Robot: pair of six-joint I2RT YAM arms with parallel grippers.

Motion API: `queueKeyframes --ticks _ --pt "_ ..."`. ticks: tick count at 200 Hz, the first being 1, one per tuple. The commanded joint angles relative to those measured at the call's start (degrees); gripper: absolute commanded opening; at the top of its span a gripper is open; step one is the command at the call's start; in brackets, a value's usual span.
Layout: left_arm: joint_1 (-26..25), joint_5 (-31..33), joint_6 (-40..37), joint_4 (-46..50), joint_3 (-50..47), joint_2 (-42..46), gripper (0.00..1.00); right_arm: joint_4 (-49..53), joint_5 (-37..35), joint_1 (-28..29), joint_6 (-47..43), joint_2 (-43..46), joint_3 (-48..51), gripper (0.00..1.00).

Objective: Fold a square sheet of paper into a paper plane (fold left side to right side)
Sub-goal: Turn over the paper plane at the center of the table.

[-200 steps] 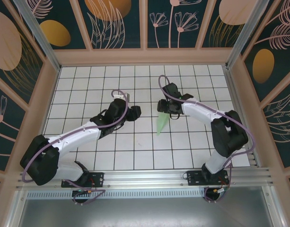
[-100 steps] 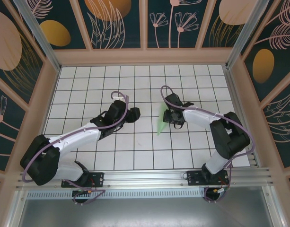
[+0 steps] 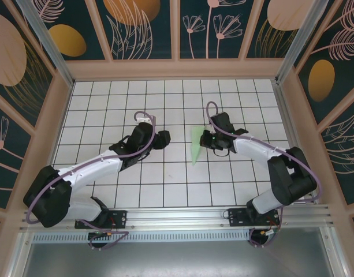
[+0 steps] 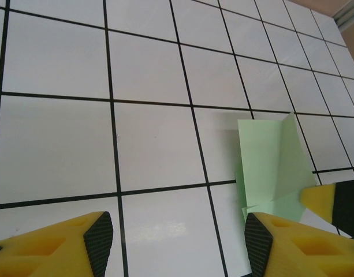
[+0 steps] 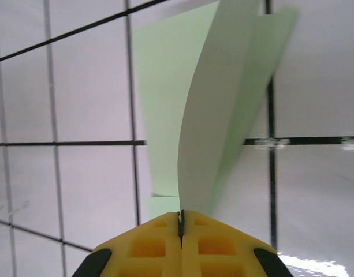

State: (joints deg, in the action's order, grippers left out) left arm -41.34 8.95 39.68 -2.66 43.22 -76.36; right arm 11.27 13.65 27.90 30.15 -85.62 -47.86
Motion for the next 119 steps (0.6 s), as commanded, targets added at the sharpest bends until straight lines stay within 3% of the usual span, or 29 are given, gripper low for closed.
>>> queueKeyframes --ticks 1,57,119 --pt "-0.10 3.01 -0.94 1.45 0.55 2.50 0.65 -1.61 9.58 0.19 -4.79 1.78 -1.17 0.00" --pt "-0.09 5.53 -1.40 2.33 0.65 4.37 0.66 -6.35 23.29 0.49 -6.82 2.46 -0.74 0.00" --pt "-0.11 4.94 -1.27 2.24 0.63 3.72 0.68 -8.02 22.60 -4.30 -8.23 -4.28 4.88 0.03"
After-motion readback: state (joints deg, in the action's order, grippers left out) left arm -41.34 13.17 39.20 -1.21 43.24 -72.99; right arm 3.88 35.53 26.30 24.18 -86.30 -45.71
